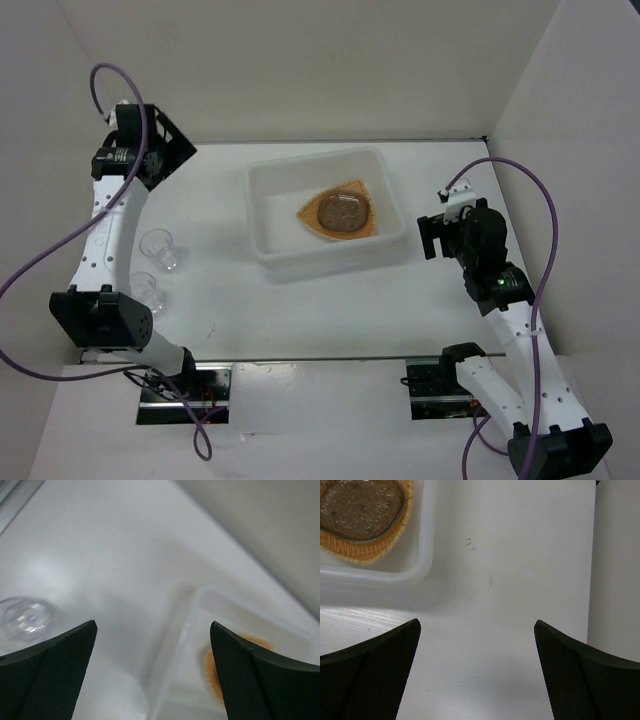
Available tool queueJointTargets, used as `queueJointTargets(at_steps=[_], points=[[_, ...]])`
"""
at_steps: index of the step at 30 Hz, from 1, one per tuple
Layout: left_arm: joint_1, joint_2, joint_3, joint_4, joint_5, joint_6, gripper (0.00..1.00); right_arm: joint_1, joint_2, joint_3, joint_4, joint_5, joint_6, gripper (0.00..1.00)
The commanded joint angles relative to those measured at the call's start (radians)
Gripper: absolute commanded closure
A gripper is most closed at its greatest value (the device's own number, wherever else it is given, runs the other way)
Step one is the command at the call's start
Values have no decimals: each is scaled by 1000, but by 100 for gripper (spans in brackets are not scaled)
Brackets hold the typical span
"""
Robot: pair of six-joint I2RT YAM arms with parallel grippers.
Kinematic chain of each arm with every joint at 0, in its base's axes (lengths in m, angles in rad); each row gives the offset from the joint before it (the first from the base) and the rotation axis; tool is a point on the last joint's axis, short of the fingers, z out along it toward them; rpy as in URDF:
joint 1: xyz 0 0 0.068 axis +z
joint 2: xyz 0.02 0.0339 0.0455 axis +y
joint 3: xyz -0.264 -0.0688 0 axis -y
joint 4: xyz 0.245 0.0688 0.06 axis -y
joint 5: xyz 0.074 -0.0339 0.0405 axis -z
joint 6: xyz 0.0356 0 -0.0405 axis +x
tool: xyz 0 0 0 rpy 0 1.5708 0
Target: Place the mixed dishes into the plastic bin
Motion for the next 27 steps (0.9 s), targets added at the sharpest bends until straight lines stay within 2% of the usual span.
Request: queueJointTargets(at_steps=[1, 4, 10, 21, 26, 27], points=[[65, 31, -202, -164, -35, 32, 0, -6, 2, -4, 53, 15, -5, 1], [143, 22, -313, -153, -6, 75, 0, -6, 2, -4, 53, 15, -5, 1], [226, 51, -373, -107, 18, 131, 0, -6, 12, -4, 53, 15, -5, 1], [255, 187, -444, -12, 46, 171, 2, -6, 21, -13, 53, 15, -5, 1], [255, 226, -444, 20, 66, 192, 13, -6, 21, -13, 53, 15, -5, 1], [255, 240, -444, 20, 75, 192, 23, -6, 21, -13, 53, 15, -5, 1]])
